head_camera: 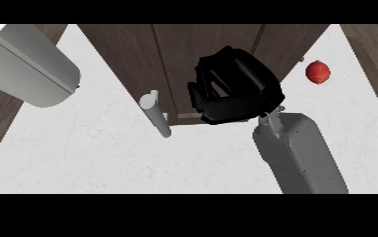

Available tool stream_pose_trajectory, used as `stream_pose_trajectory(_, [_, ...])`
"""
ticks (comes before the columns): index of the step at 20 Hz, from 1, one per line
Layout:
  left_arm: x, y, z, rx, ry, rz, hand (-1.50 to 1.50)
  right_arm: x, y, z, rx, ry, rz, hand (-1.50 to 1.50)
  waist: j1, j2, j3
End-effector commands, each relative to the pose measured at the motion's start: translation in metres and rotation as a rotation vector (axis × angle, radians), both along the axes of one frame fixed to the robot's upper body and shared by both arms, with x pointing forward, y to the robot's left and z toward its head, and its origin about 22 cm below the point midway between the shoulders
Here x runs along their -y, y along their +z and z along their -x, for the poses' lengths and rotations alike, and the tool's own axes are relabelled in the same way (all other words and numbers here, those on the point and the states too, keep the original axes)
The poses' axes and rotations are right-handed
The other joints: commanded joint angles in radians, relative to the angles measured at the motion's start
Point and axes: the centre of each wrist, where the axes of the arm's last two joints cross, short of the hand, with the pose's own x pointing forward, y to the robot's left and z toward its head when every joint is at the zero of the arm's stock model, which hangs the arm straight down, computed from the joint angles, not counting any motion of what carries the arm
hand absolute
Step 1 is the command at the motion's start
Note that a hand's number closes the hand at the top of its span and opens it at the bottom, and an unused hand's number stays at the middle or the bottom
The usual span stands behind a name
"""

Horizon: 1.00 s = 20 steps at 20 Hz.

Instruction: Pick up the bottled water, place it into the cabinet and close the cabinet

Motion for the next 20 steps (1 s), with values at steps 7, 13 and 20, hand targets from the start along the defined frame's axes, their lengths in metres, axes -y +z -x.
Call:
stream_pose_trajectory(7, [-0.022, 0.003, 0.014, 0.009, -0.003, 0.022, -1.50, -0.008, 0.010, -0.063, 0.007, 0.052, 0.030, 1.50, -0.002, 0.002, 0.000])
stream_pose_trajectory(13, [-0.010, 0.011, 0.012, 0.021, -0.010, 0.014, -1.50, -0.028, 0.018, -0.065, -0.031, 0.092, -0.007, 1.50, 0.002, 0.002, 0.000])
stream_pose_trajectory(20, [-0.008, 0.006, 0.009, 0.014, -0.013, 0.032, -1.50, -0.033, 0.022, -0.066, -0.041, 0.158, -0.011, 1.50, -0.003, 0.001, 0.000])
